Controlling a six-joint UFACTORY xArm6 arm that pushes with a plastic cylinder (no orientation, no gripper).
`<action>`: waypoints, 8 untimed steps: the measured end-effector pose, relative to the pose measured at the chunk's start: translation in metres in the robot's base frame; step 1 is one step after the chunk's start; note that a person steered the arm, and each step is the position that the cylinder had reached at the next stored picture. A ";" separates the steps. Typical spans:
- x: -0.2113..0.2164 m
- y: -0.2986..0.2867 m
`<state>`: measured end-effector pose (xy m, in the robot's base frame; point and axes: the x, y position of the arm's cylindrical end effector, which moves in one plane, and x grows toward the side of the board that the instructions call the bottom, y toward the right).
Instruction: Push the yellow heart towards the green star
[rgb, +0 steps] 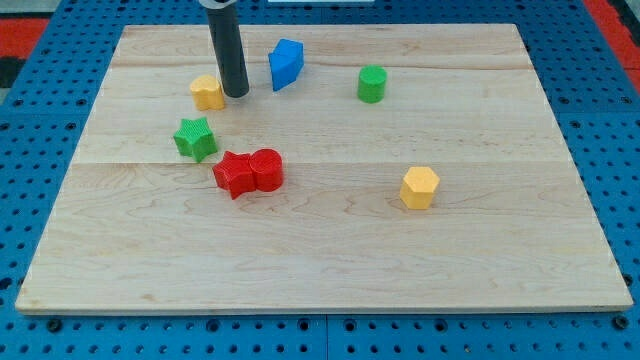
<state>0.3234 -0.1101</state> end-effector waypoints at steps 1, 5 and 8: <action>-0.009 -0.007; -0.038 -0.082; -0.019 -0.065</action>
<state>0.3043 -0.1751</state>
